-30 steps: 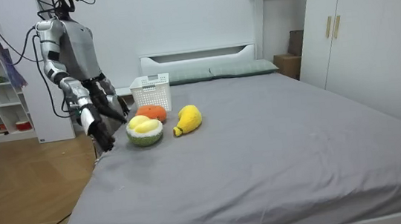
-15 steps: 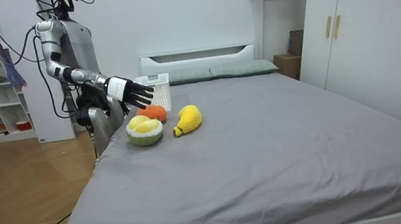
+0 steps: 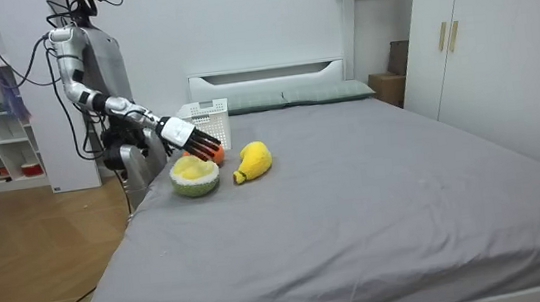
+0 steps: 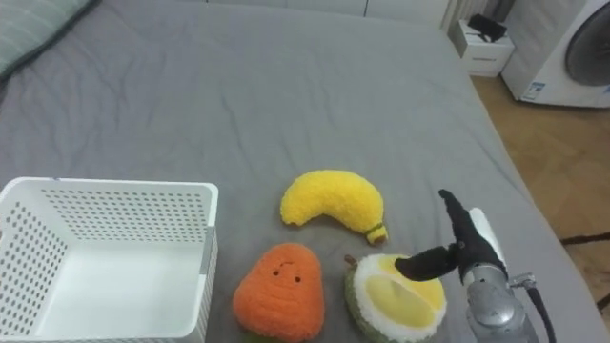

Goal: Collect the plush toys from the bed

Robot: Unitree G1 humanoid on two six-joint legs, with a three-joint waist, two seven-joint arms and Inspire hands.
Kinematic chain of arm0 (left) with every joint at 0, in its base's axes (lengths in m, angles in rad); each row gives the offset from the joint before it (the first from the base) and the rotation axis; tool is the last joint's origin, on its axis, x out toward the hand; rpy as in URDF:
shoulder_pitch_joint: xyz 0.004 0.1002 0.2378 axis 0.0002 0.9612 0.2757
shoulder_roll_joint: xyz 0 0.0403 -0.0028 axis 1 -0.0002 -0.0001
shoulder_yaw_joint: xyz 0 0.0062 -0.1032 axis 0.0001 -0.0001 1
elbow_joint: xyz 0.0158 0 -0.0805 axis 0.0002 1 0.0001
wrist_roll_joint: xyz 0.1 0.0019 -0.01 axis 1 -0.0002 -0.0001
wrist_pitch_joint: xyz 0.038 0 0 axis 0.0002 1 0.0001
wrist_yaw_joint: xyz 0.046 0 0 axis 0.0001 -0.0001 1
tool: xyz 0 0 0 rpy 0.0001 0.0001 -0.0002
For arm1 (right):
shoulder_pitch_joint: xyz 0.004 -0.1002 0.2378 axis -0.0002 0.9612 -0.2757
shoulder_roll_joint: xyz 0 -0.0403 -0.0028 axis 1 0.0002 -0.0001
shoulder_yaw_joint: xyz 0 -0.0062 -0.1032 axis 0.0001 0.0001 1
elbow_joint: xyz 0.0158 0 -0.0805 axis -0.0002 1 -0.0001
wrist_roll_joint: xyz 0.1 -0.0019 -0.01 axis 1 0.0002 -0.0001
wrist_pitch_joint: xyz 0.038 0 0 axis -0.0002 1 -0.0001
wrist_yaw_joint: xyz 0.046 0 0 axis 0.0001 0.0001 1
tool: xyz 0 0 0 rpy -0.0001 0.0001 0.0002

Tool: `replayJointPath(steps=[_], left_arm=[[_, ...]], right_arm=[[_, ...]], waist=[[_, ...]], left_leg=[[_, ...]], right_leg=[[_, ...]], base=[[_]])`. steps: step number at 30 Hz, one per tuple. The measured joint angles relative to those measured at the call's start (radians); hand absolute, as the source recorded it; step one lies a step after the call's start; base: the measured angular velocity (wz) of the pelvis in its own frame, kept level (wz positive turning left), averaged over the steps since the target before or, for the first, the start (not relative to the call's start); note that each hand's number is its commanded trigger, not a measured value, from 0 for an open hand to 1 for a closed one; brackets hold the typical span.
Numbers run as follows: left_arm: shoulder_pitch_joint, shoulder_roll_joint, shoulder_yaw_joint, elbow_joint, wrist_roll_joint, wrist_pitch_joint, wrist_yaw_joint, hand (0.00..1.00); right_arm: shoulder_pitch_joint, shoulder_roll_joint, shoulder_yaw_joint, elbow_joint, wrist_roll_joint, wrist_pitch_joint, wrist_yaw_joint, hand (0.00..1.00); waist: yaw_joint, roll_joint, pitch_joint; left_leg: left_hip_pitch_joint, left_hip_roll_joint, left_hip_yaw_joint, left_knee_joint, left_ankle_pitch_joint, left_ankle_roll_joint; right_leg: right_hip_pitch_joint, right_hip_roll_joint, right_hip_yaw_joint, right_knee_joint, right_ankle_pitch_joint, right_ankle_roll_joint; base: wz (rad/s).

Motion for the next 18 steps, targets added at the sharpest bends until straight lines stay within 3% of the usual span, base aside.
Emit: replayJointPath(steps=[7,18], left_arm=[[-0.017,-0.001,-0.010,0.014,-0.002,0.005,-0.025,0.00],[-0.024,0.004,-0.011,0.013,-0.002,0.004,-0.056,0.00]], right_arm=[[0.001,0.007,0.039,0.104,-0.079,0.027,0.090,0.00],[0.000,0.007,0.036,0.103,-0.136,0.022,0.112,0.00]], waist=[[0.023,0.009,0.0092],[0.019,0.004,0.0046]], left_leg=[[-0.004,-0.001,-0.003,0.000,-0.001,0.000],[-0.020,-0.004,-0.010,0.008,0.000,0.001]], right_leg=[[0.010,-0.002,-0.004,0.000,0.000,0.000],[-0.007,-0.005,-0.016,-0.012,0.000,0.000]], base=[[0.00],[0.01]])
